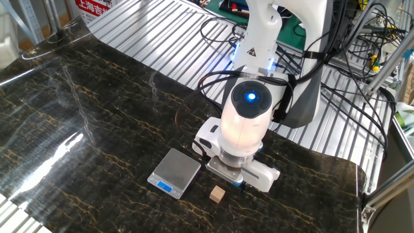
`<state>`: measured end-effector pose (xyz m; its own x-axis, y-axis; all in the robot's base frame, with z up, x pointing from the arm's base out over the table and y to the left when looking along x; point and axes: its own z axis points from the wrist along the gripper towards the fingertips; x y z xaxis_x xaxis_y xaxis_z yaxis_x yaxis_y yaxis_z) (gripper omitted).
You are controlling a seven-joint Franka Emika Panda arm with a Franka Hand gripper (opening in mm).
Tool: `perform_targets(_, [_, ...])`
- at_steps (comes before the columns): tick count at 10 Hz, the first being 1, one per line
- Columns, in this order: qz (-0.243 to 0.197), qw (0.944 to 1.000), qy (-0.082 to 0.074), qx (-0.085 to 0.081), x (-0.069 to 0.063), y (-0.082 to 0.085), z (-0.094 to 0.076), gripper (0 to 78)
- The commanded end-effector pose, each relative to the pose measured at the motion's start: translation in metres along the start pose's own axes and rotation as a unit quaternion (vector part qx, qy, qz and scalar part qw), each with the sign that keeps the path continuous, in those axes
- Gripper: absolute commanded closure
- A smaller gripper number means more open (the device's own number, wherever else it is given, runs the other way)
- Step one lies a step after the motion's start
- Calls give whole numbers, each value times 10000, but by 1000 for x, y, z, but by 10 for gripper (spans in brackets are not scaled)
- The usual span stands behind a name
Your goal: Place the block on the scale
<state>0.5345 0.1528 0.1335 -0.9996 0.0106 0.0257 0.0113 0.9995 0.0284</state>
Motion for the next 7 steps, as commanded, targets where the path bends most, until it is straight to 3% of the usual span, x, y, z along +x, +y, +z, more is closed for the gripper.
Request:
perform_targets(1, [7, 10000, -28, -34, -2, 0, -3, 1])
perform_targets(3, [-32, 10000, -48, -11, -2, 0, -3, 1])
perform_targets(5, [151, 9996, -125, 218, -2, 0, -3, 1])
perform_targets(7, [216, 9994, -82, 276, -2, 0, -3, 1])
